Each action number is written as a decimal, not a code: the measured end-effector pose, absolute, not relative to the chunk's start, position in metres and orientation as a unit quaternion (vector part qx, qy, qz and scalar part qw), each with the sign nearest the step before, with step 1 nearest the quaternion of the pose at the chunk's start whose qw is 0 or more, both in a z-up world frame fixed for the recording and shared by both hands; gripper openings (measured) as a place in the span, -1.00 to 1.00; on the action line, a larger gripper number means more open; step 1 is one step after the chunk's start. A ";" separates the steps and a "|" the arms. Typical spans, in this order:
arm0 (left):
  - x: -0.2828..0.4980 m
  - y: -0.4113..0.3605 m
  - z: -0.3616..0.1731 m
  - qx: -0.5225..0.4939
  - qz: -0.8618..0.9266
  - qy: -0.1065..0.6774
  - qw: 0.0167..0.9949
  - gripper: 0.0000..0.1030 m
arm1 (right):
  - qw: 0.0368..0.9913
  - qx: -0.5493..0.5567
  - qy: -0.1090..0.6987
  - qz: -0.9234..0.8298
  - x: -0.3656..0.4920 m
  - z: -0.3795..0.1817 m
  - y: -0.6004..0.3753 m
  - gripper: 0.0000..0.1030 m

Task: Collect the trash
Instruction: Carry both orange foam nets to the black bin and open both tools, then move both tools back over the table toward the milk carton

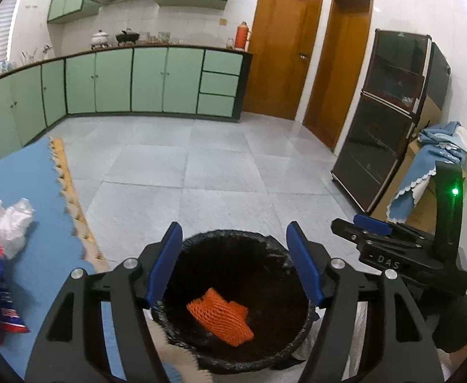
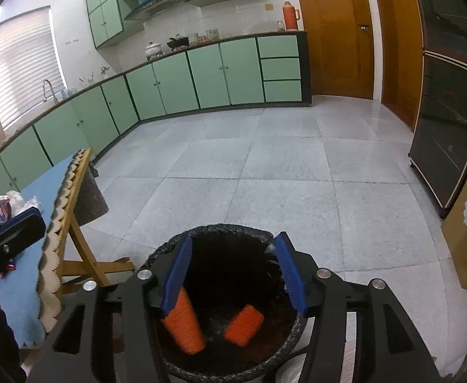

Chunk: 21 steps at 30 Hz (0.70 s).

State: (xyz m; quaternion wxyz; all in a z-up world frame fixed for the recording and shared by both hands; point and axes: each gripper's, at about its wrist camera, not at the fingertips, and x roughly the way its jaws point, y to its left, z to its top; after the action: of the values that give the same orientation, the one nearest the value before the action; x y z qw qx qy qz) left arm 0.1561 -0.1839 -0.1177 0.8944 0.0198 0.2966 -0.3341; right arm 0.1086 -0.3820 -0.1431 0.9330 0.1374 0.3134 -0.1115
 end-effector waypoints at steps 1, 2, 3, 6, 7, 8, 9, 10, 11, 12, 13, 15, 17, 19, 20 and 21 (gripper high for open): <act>0.153 -0.178 -0.113 0.020 -0.327 0.289 0.899 0.32 | 0.935 0.137 0.310 -0.109 0.107 -0.140 -0.380 0.10; 0.151 -0.172 -0.110 0.020 -0.321 0.284 0.903 0.34 | 0.937 0.135 0.304 -0.103 0.107 -0.135 -0.375 0.15; 0.148 -0.162 -0.105 0.018 -0.311 0.279 0.908 0.38 | 0.940 0.134 0.299 -0.097 0.107 -0.131 -0.369 0.20; 0.142 -0.135 -0.091 0.011 -0.284 0.265 0.921 0.46 | 0.948 0.127 0.283 -0.069 0.109 -0.116 -0.346 0.33; 0.138 -0.122 -0.087 0.009 -0.269 0.257 0.928 0.50 | 0.951 0.124 0.278 -0.059 0.111 -0.111 -0.339 0.36; 0.134 -0.109 -0.083 0.008 -0.251 0.250 0.935 0.52 | 0.954 0.120 0.272 -0.045 0.113 -0.106 -0.328 0.39; 0.131 -0.096 -0.080 0.006 -0.235 0.245 0.941 0.53 | 0.956 0.116 0.267 -0.027 0.116 -0.102 -0.317 0.43; 0.126 -0.079 -0.078 0.005 -0.211 0.239 0.948 0.54 | 0.958 0.113 0.263 -0.014 0.119 -0.098 -0.306 0.44; 0.121 -0.065 -0.077 0.005 -0.189 0.233 0.954 0.54 | 0.960 0.109 0.258 0.004 0.123 -0.095 -0.294 0.45; 0.118 -0.055 -0.076 0.007 -0.172 0.230 0.958 0.54 | 0.961 0.103 0.254 0.024 0.127 -0.092 -0.279 0.46; 0.114 -0.039 -0.076 0.010 -0.146 0.224 0.964 0.54 | 0.962 0.099 0.252 0.036 0.130 -0.090 -0.269 0.46; 0.107 -0.014 -0.076 0.010 -0.106 0.220 0.970 0.54 | 0.963 0.084 0.245 0.076 0.139 -0.087 -0.240 0.47; 0.099 0.012 -0.077 0.006 -0.068 0.218 0.974 0.54 | 0.961 0.068 0.243 0.109 0.147 -0.086 -0.212 0.48; 0.094 0.033 -0.078 0.008 -0.034 0.222 0.974 0.54 | 0.959 0.053 0.241 0.142 0.153 -0.087 -0.182 0.48; 0.093 0.042 -0.079 0.010 -0.022 0.223 0.974 0.54 | 0.956 0.046 0.242 0.157 0.157 -0.088 -0.169 0.48; 0.091 0.052 -0.079 0.009 -0.008 0.225 0.974 0.54 | 0.954 0.040 0.244 0.169 0.162 -0.089 -0.156 0.48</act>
State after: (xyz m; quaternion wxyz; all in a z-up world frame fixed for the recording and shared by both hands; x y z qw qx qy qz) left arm 0.0913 0.0522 -0.0790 0.9744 0.0094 0.2245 -0.0082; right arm 0.1619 -0.1559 -0.0889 0.9541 0.0403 0.2436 0.1694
